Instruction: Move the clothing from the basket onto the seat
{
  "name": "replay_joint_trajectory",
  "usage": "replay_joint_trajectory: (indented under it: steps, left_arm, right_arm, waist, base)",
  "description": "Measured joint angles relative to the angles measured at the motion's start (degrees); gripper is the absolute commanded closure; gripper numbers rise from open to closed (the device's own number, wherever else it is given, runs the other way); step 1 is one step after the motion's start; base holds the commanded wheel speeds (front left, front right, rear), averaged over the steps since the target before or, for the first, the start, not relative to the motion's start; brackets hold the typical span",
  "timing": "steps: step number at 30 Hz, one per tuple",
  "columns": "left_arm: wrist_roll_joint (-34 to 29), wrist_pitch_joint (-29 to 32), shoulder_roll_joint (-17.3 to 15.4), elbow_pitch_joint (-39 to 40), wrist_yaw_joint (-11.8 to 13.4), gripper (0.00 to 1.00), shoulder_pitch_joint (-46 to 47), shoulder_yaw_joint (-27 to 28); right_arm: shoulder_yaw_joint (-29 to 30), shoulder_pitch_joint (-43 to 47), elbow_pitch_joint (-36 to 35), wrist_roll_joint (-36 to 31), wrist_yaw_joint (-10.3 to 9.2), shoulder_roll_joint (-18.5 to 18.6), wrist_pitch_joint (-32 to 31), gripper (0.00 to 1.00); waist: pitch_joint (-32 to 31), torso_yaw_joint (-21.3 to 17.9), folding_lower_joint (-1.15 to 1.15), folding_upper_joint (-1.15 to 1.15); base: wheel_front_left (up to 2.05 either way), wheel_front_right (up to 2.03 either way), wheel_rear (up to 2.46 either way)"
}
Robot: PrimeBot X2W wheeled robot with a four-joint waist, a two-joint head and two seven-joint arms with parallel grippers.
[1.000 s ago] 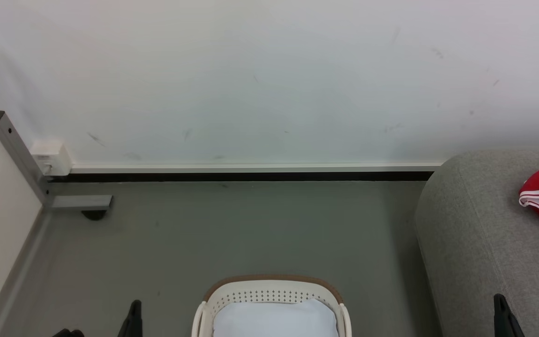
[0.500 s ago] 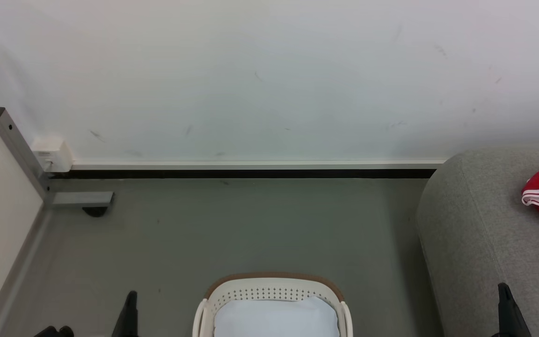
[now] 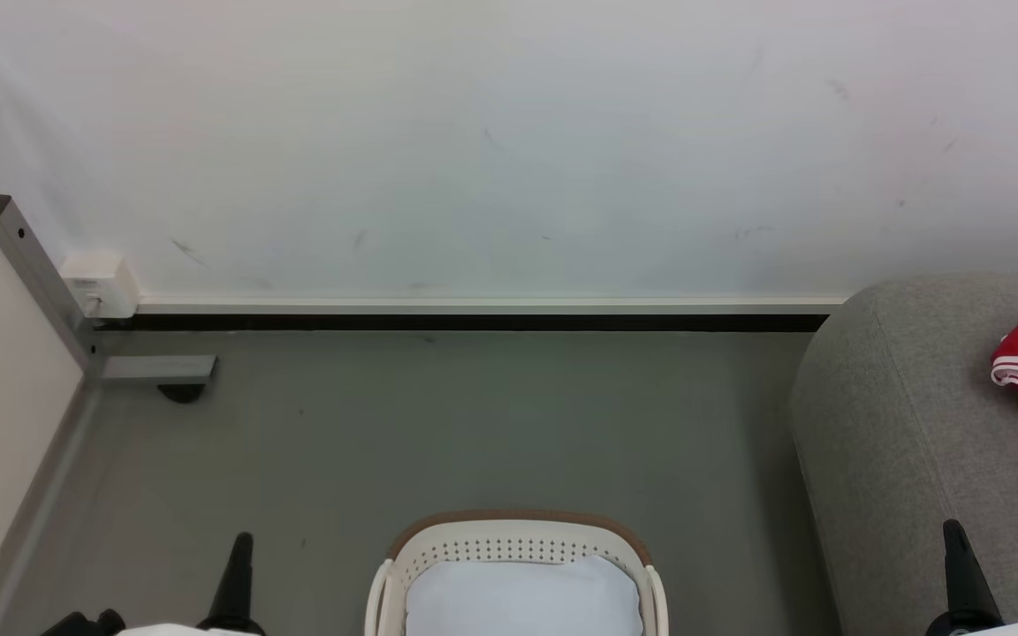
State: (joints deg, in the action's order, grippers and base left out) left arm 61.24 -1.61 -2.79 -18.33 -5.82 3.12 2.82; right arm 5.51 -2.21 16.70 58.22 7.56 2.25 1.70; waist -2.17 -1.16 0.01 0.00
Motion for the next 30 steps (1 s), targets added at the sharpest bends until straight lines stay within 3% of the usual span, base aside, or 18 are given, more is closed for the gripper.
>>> replay_joint_trajectory:
  steps: [30]
  left_arm:
    - [15.9,4.2,0.0,2.1,-0.8,1.0,1.4,1.9]
  right_arm:
    - [0.5,-1.8,-1.3,17.6,-0.01,0.2,-4.2,1.0]
  waist:
    - [1.1,0.5,0.0,0.0]
  base:
    - [0.0,0.0,0.0]
